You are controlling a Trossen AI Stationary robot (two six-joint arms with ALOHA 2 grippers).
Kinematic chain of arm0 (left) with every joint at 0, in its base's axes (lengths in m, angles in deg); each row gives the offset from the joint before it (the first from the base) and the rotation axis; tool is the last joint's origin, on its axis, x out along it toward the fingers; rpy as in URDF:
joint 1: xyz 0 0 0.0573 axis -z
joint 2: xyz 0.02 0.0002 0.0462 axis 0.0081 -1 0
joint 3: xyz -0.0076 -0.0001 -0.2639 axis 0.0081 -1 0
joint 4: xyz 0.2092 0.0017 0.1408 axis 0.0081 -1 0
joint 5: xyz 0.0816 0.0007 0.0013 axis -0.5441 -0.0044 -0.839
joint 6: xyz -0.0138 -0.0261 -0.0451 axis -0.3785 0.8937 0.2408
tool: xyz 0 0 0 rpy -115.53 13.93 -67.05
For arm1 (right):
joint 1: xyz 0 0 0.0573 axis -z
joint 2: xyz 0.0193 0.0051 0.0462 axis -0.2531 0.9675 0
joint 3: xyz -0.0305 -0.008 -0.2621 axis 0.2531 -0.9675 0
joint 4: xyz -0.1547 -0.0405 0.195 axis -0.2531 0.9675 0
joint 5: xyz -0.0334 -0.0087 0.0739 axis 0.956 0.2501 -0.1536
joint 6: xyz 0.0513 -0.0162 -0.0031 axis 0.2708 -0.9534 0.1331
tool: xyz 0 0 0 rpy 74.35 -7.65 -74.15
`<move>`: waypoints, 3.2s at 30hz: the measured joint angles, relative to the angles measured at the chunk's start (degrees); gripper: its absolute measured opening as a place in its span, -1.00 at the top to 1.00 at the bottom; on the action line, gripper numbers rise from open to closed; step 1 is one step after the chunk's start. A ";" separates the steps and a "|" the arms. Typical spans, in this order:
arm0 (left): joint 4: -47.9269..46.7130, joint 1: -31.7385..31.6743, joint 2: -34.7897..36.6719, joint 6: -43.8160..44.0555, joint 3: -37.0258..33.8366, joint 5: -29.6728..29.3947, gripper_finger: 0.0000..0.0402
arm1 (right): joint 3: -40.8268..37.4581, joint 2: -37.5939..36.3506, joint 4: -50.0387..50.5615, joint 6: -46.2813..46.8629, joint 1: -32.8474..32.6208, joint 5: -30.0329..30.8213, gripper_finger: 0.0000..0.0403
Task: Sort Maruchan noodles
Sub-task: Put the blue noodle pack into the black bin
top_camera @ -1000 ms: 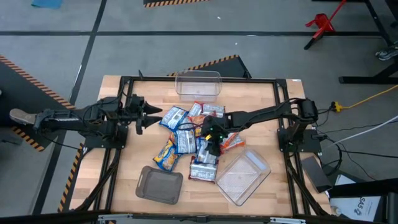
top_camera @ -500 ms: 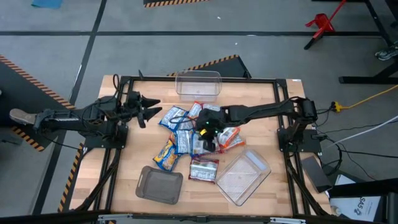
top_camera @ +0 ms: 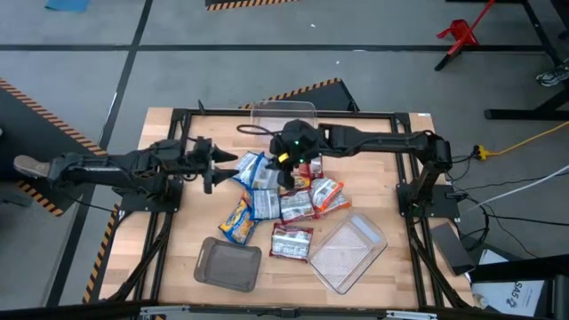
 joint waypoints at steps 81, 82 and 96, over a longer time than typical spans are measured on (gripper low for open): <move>-22.13 20.72 -11.58 -14.93 17.53 -11.18 0.31 | 0.05 -13.51 -0.45 3.08 -0.13 3.16 -0.05; -25.73 22.49 -12.57 -14.88 20.09 -13.68 0.32 | 0.07 -13.51 -0.36 3.15 -0.13 2.70 -0.05; -50.87 46.92 -34.53 6.62 40.62 -29.08 0.34 | 0.04 -13.49 8.51 4.45 -0.15 -2.56 -0.05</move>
